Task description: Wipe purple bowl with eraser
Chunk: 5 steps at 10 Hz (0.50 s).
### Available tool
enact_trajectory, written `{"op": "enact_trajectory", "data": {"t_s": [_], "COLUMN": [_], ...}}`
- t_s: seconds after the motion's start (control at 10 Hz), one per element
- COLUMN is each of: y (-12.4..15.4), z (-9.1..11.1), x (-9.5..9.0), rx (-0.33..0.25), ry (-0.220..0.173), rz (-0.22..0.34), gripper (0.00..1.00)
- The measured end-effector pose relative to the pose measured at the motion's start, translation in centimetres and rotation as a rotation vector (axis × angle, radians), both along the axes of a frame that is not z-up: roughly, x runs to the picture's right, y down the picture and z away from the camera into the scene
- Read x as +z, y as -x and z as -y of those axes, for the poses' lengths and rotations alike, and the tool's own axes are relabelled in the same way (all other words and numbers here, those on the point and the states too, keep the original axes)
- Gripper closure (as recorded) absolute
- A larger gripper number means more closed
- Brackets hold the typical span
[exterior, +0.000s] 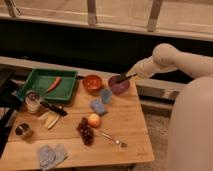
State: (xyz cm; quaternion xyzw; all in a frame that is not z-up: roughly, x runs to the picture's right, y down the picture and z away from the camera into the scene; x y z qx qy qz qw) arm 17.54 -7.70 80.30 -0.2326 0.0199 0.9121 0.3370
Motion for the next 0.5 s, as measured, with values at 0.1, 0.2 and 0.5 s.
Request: {"op": "enact_trajectory", "data": {"t_s": [0.1, 0.2, 0.5], "y": [-1.0, -1.3, -1.3], "z": [0.4, 0.5, -1.2], "x": [1.3, 2.1, 4.7], "rx": [0.024, 0.036, 0.074], "ry": [0.015, 0.024, 0.060], "rz": [-0.023, -0.033, -0.036], "gripper": [1.00, 1.00, 1.00]}}
